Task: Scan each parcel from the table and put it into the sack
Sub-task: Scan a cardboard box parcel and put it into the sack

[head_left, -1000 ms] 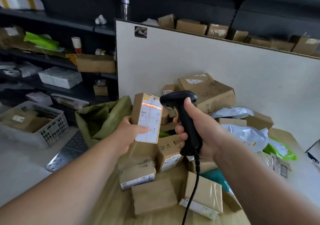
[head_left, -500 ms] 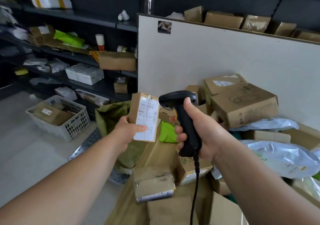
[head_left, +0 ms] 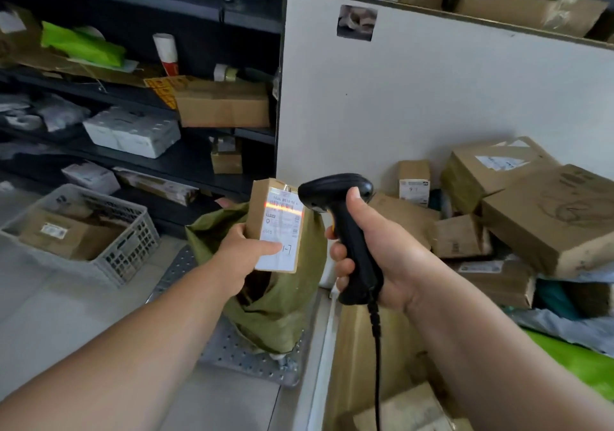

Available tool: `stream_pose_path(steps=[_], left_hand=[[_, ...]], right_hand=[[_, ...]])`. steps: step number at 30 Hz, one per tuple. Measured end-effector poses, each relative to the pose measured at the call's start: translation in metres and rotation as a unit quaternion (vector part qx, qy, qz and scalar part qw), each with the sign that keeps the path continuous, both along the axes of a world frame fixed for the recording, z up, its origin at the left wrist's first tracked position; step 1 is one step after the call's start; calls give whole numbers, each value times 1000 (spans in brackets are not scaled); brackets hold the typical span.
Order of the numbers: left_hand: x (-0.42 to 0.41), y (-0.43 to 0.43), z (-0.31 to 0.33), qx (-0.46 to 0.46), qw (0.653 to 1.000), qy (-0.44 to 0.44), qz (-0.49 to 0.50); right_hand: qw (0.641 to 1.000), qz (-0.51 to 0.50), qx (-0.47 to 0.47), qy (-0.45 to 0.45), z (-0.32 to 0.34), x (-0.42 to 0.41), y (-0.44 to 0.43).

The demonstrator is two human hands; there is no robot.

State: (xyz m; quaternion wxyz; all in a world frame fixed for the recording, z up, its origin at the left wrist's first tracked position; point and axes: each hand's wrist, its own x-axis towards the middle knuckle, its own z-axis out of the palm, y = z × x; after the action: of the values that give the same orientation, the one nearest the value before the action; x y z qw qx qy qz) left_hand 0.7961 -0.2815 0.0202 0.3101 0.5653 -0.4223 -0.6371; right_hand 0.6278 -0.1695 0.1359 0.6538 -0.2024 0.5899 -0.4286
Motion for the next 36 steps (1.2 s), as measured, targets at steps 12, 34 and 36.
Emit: stream_pose_path(steps=[12,34,36], left_hand=[[31,-67,-50,53,998,-18,-26],[19,-122,-178,90,951,-277,-104],[13,-124,-190,95,951,-275,-103]], right_hand=[[999,-20,35,-5,-23,35,-72],[986,-85,116,86,-135,32,-105],[985,-94,116,86,-142,30,-102]])
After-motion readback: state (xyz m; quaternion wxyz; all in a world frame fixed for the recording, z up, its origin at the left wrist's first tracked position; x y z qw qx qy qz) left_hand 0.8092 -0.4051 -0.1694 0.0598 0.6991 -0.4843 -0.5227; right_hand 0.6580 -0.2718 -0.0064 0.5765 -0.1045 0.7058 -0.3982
